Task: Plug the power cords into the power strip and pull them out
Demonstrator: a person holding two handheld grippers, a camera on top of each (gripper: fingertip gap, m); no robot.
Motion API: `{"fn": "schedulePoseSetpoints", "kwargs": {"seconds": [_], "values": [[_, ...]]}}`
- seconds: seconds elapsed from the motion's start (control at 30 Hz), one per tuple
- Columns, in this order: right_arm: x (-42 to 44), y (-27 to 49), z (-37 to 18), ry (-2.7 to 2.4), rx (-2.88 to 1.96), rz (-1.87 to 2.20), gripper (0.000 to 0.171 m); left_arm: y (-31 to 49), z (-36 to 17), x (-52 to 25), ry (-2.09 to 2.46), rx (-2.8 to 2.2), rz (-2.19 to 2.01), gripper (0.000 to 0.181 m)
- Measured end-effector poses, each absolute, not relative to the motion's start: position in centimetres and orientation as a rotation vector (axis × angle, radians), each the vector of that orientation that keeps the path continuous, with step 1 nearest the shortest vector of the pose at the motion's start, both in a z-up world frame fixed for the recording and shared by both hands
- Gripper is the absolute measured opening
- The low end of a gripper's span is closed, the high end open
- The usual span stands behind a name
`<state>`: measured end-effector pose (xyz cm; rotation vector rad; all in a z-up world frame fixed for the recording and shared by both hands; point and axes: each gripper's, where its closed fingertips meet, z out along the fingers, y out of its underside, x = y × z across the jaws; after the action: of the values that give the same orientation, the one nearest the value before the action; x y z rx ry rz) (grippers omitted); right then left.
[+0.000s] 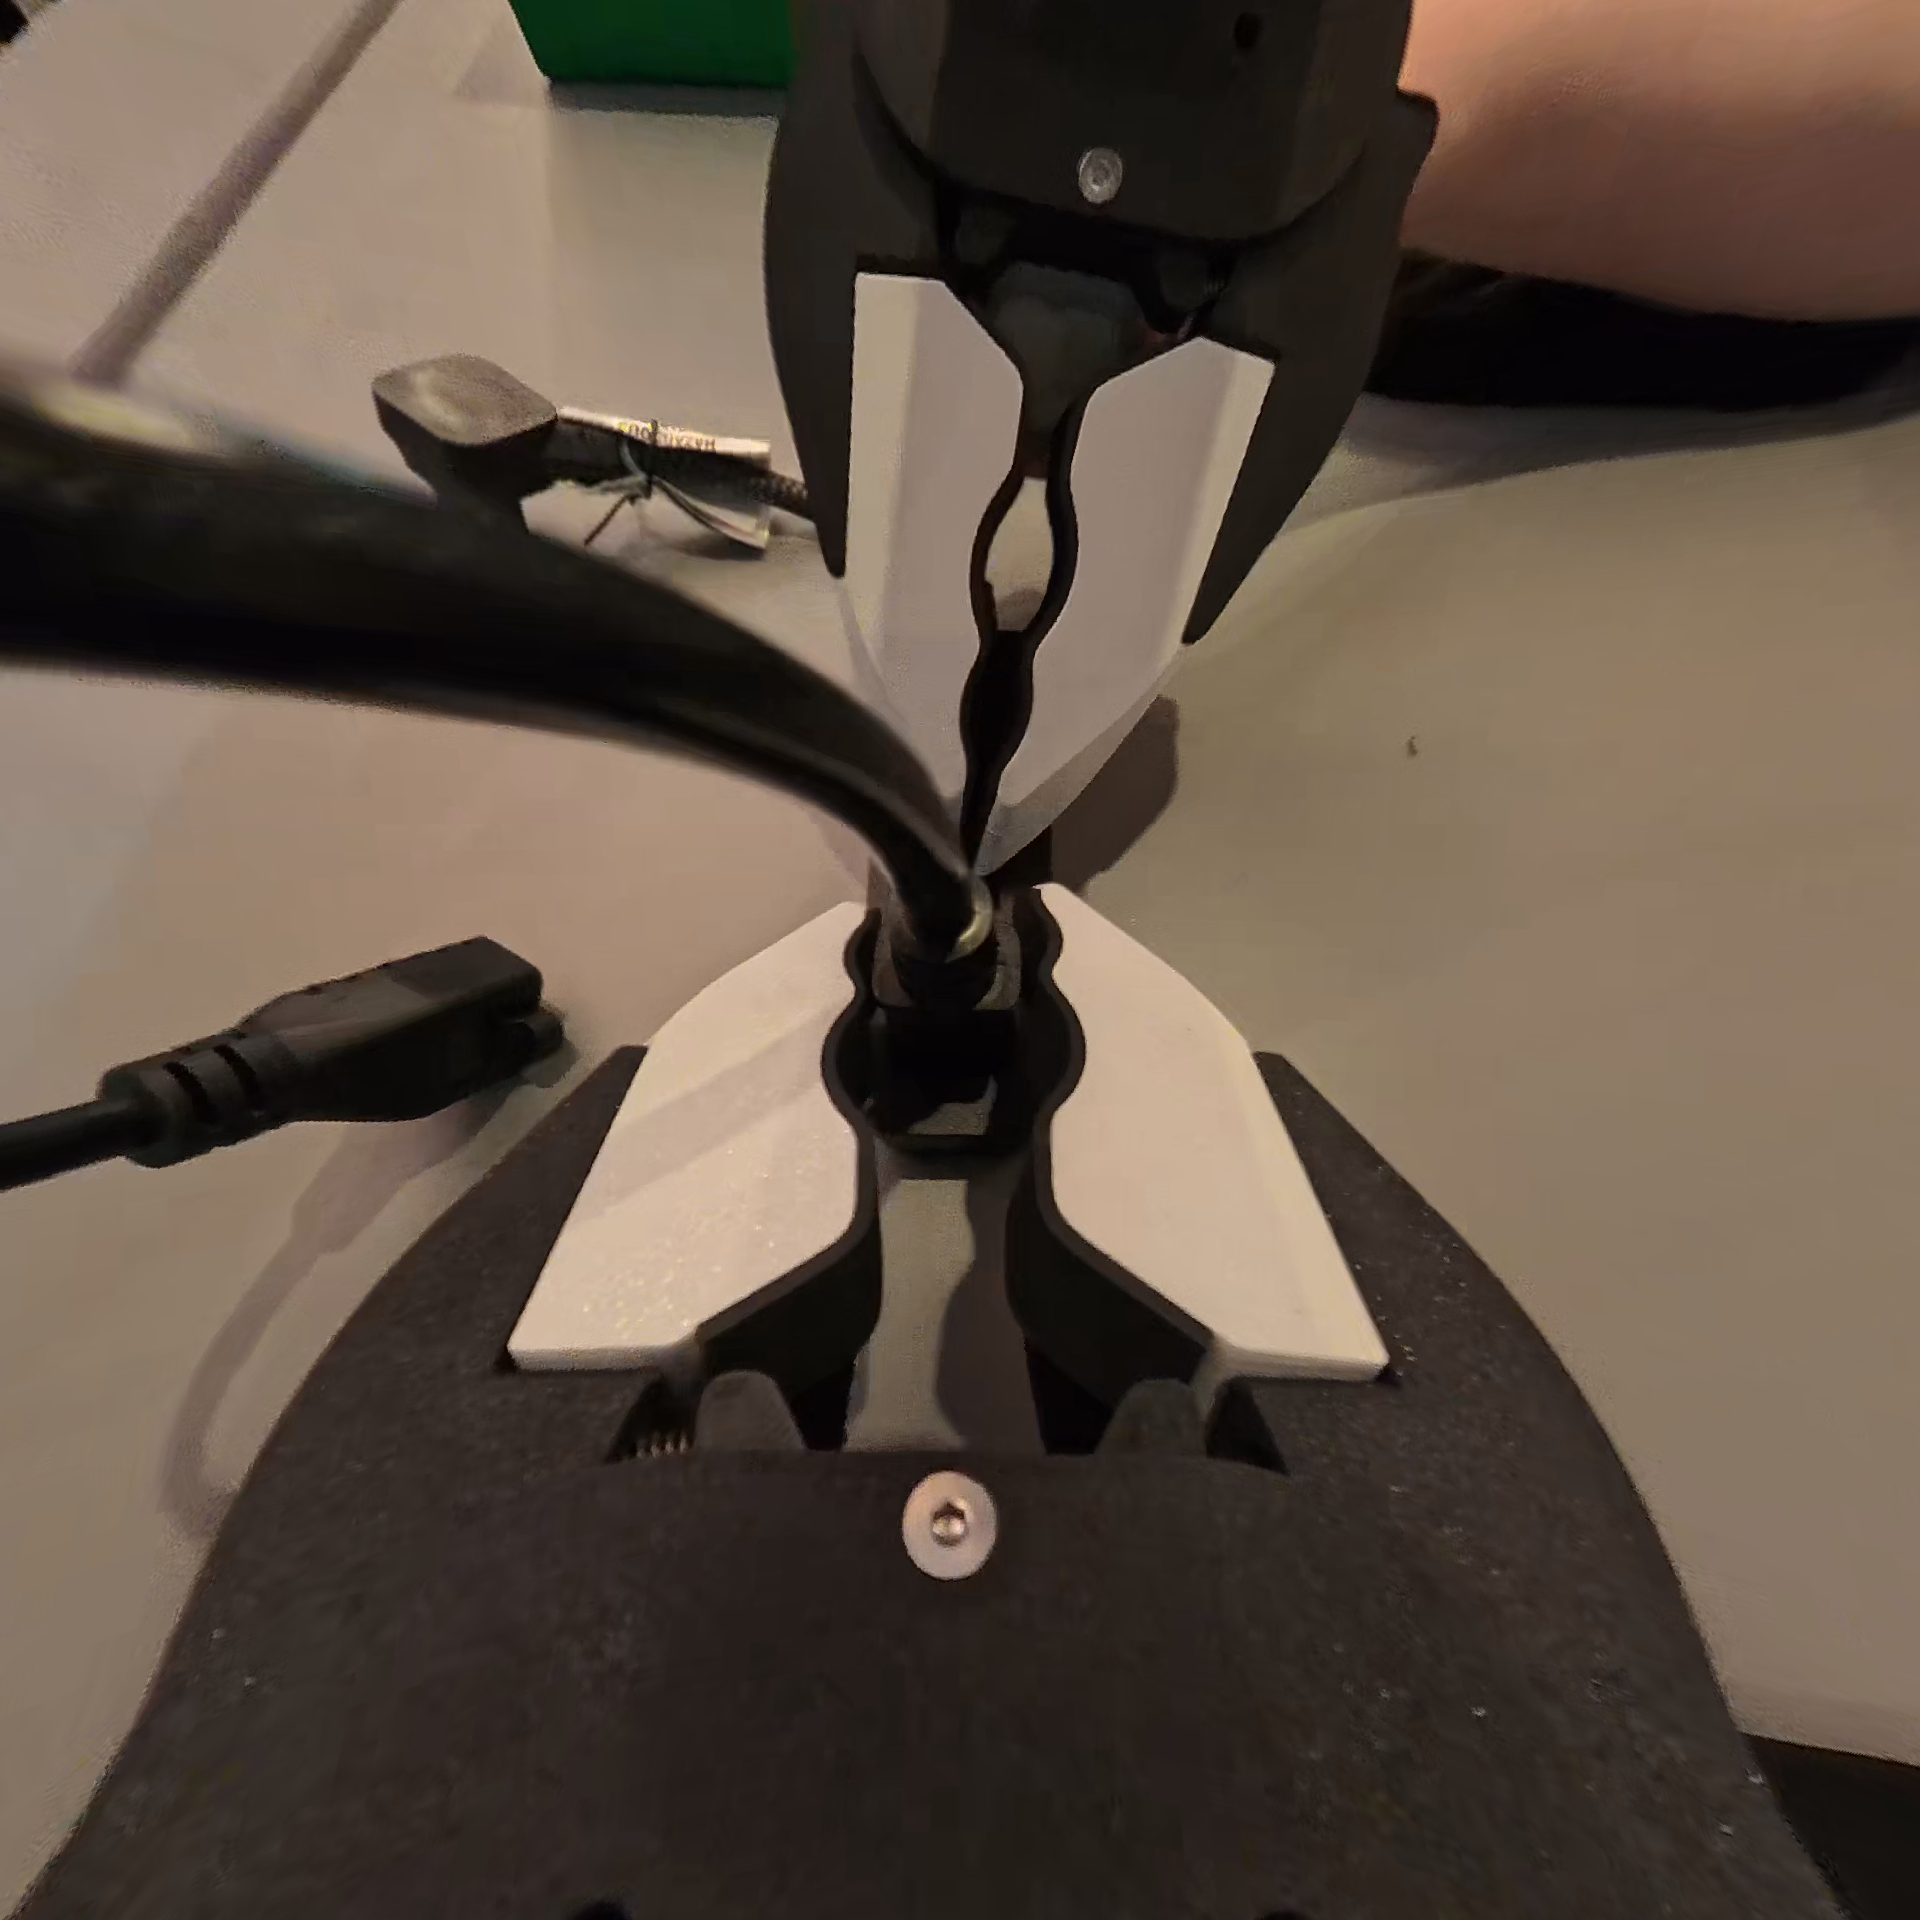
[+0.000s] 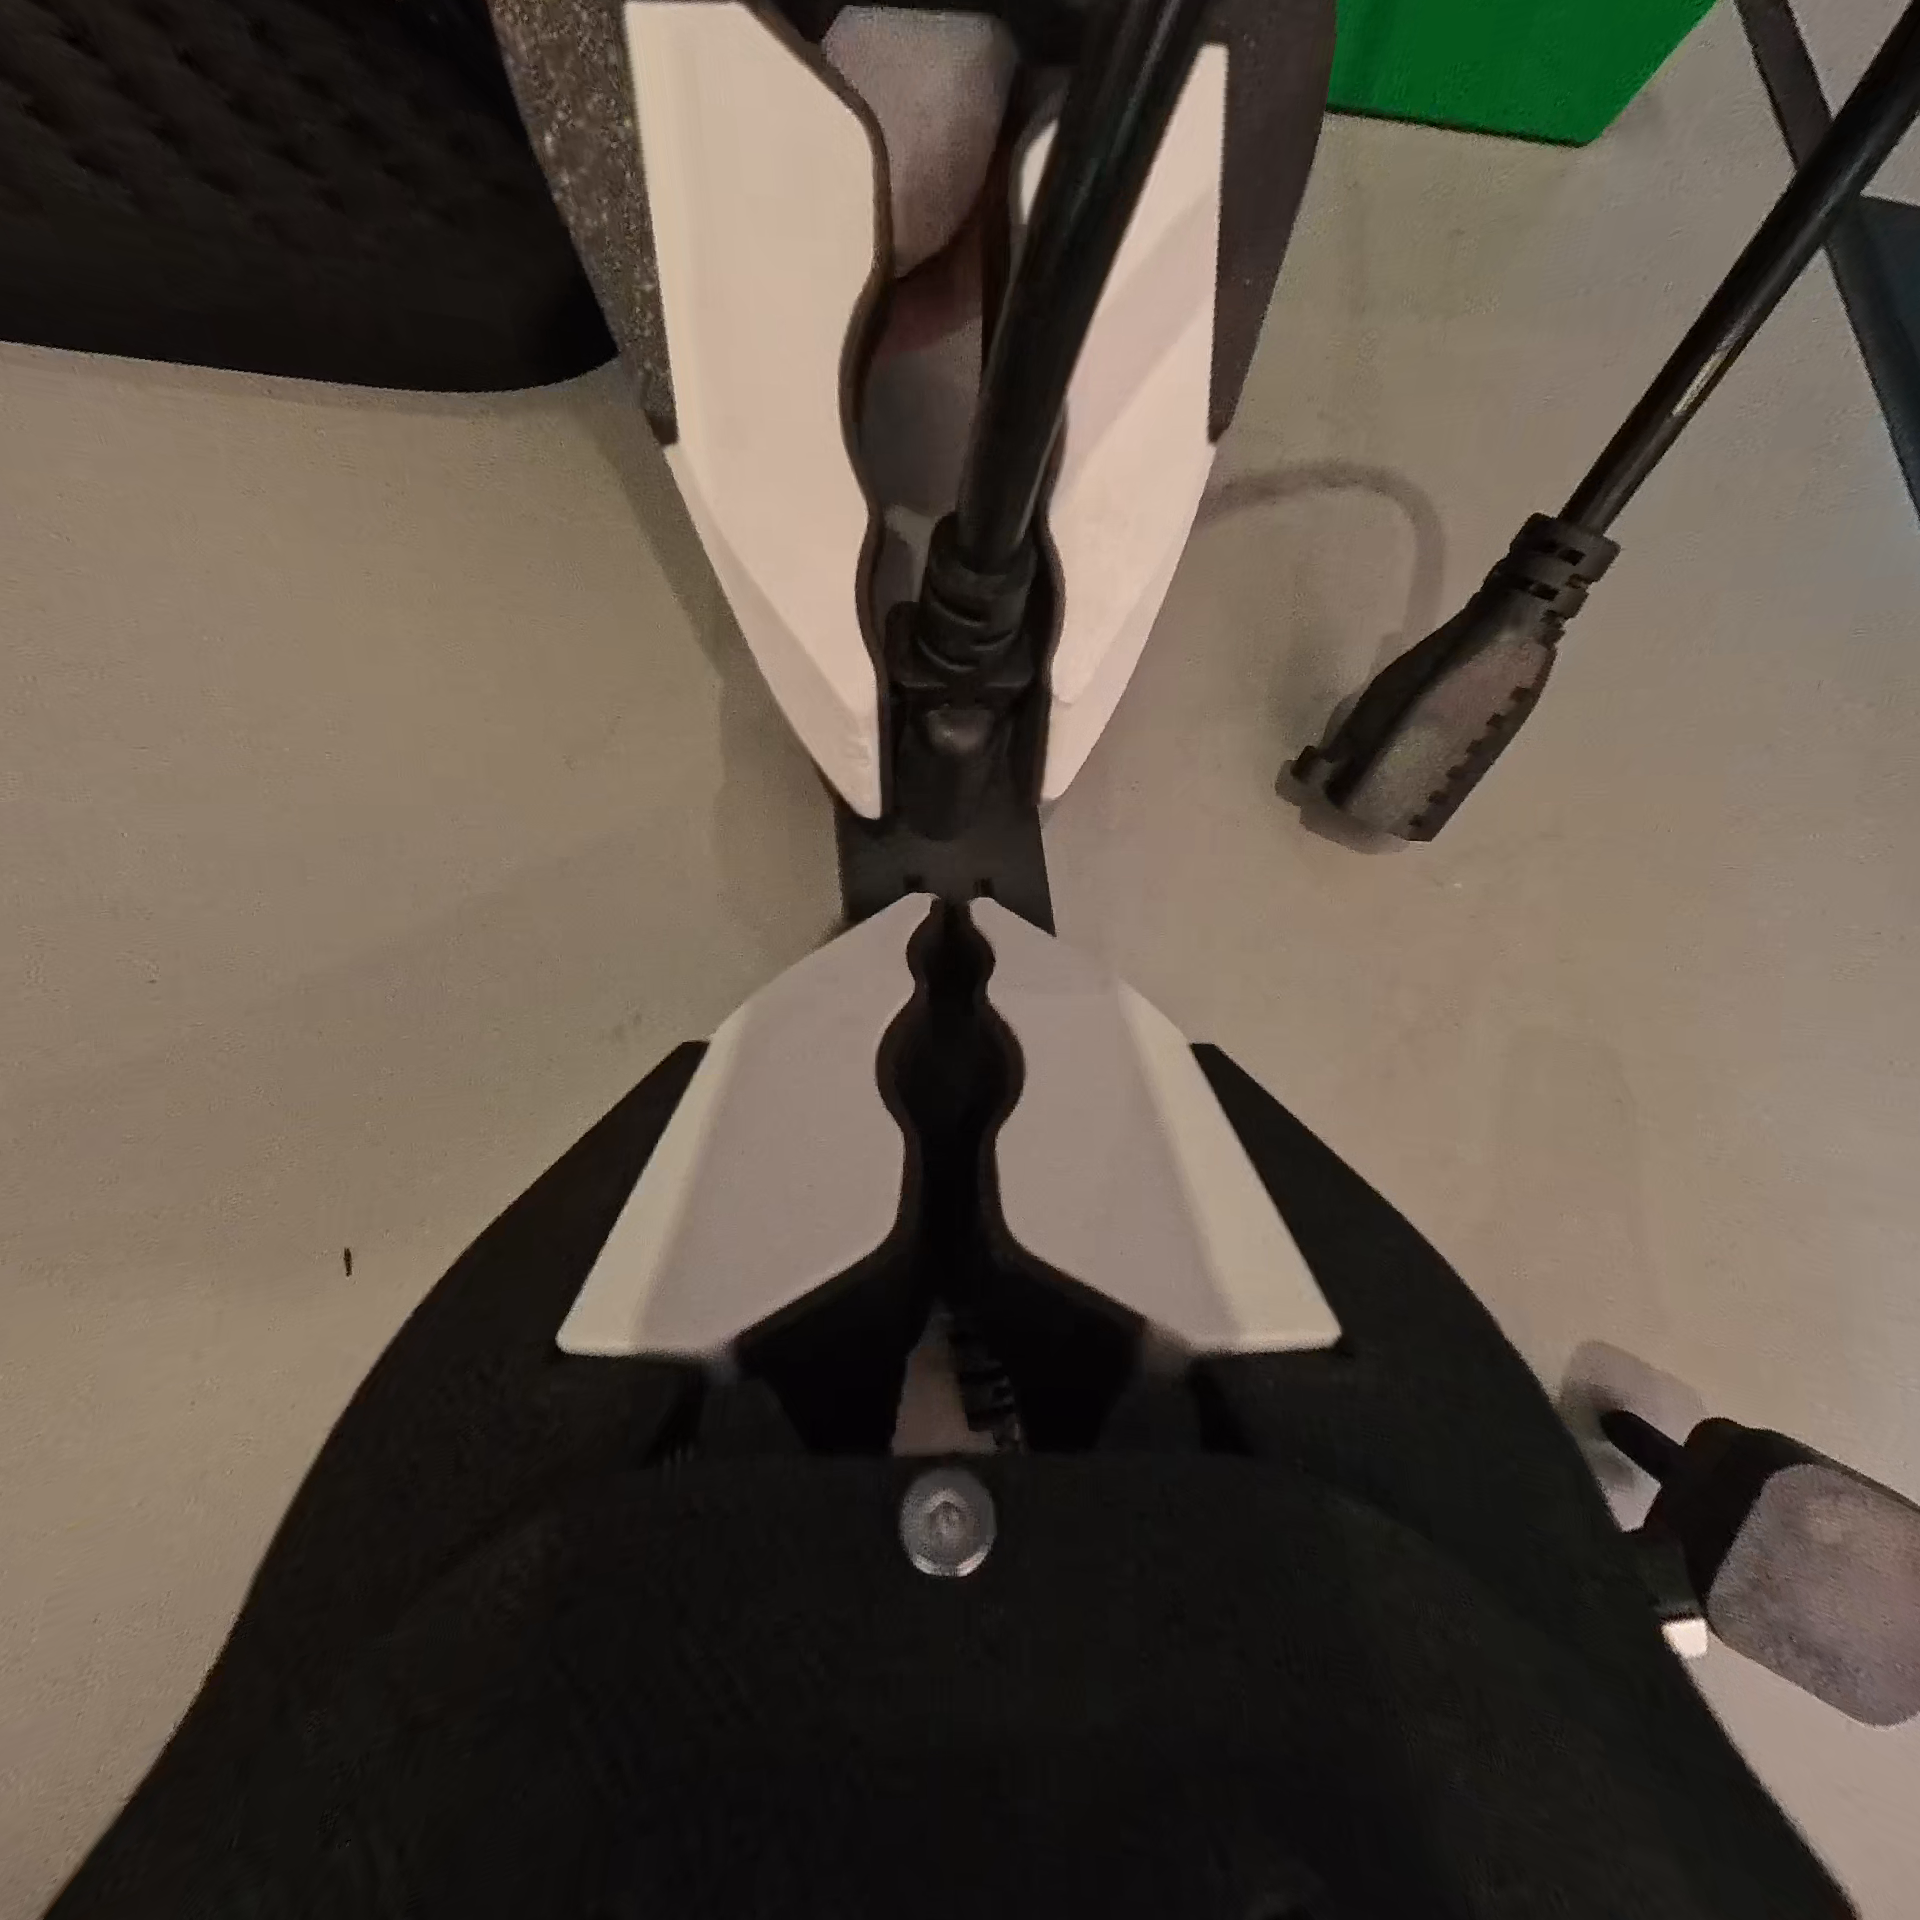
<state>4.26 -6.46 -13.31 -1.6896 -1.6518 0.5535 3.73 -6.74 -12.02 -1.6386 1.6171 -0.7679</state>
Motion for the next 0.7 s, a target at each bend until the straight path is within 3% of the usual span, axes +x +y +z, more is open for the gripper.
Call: {"fn": "schedulePoseSetpoints", "kwargs": {"seconds": [0.1, 0.23, 0.6, 0.7], "values": [[4.2, -6.3, -13.3, -1.643, -1.689, 0.541, 0.003, -6.7, -12.1, 3.7, 1.673, -1.546, -0.605, 0.024], [4.2, -6.2, -13.3, -1.639, -1.692, 0.537, 0.003, -6.7, -12.0, 3.7, 1.625, -1.615, -0.706, 0.024], [4.2, -6.1, -13.3, -1.649, -1.666, 0.518, 0.004, -6.3, -10.9, 4.0, 1.271, -1.907, -1.305, 0.026], [4.1, -6.1, -13.4, -1.644, -1.683, 0.516, 0.004, -6.4, -11.0, 3.8, 1.41, -1.807, -1.112, 0.022]]}}
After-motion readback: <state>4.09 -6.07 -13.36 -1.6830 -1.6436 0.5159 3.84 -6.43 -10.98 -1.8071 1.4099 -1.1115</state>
